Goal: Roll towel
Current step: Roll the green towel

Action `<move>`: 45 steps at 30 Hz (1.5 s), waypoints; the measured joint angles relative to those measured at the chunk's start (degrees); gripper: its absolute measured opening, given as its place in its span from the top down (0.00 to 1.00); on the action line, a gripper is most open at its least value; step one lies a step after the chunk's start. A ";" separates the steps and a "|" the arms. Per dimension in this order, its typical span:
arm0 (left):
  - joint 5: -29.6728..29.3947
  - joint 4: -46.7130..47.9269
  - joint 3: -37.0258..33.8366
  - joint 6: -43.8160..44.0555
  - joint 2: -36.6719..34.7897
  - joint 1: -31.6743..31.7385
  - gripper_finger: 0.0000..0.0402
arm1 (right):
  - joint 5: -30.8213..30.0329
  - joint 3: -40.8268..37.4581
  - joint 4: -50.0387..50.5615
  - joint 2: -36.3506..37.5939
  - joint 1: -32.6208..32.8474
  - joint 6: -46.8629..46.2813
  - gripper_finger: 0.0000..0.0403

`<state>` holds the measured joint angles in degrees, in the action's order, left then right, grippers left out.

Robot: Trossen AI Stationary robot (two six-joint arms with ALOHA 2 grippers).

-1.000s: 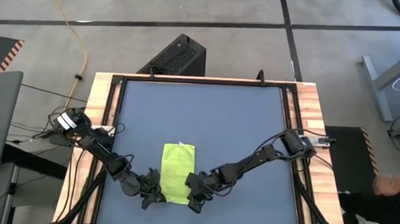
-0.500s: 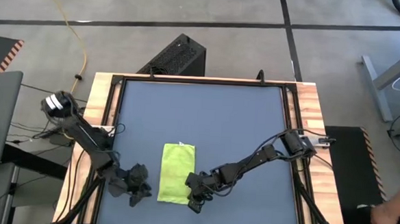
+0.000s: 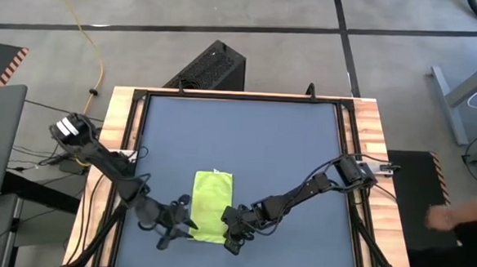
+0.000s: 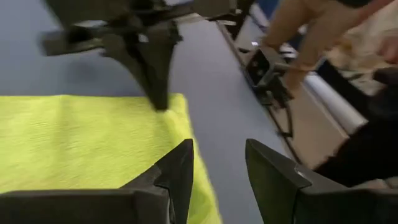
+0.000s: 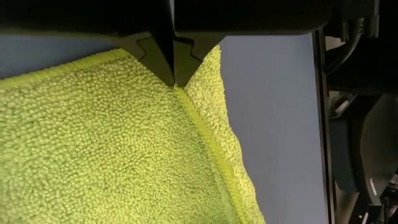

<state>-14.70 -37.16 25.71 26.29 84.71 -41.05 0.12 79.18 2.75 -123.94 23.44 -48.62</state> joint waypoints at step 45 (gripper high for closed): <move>4.21 2.58 0.24 13.74 12.07 0.65 1.00 | -0.10 -0.15 -0.55 3.16 -0.13 1.70 0.73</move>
<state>-10.49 -34.58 25.96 40.03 96.77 -40.40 0.02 79.02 2.20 -120.78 23.31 -46.92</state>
